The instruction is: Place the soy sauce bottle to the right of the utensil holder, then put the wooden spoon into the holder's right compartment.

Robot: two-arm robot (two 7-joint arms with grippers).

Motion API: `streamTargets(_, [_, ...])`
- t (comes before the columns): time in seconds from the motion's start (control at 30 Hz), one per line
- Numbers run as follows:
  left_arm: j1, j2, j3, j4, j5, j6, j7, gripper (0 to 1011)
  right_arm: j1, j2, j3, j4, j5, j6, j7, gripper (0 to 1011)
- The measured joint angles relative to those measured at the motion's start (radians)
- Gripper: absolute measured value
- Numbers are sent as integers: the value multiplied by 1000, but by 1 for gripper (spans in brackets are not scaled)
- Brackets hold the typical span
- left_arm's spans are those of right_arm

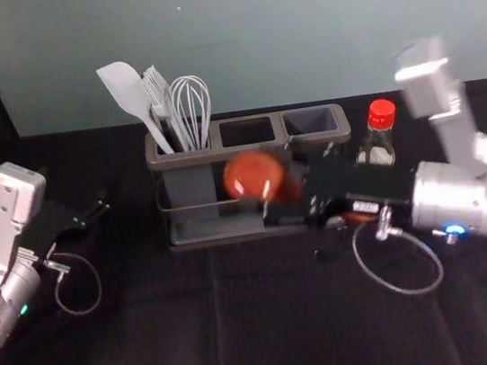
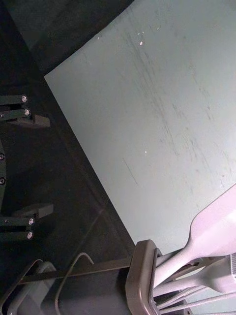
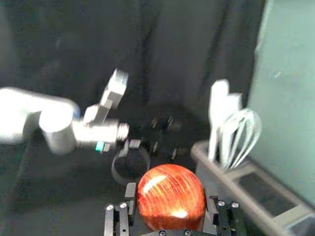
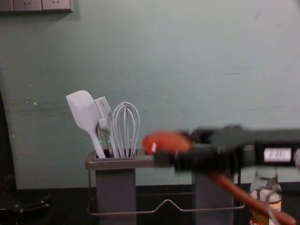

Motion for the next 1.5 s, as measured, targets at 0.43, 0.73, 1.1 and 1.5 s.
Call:
streamTargets(0.43, [0, 0, 0, 0, 0, 0, 0, 1005, -67, -117, 139, 59, 227, -165, -65, 844])
streamTargets(0.73, [0, 0, 0, 0, 0, 0, 0, 1005, -43, -193, 156, 112, 251, -245, -84, 843])
streamTargets(1.1, [0, 0, 0, 0, 0, 0, 0, 1005, 30, -305, 163, 223, 251, -306, -104, 843])
streamTargets(1.5, [0, 0, 0, 0, 0, 0, 0, 1005, 97, -408, 168, 340, 210, -343, -146, 843])
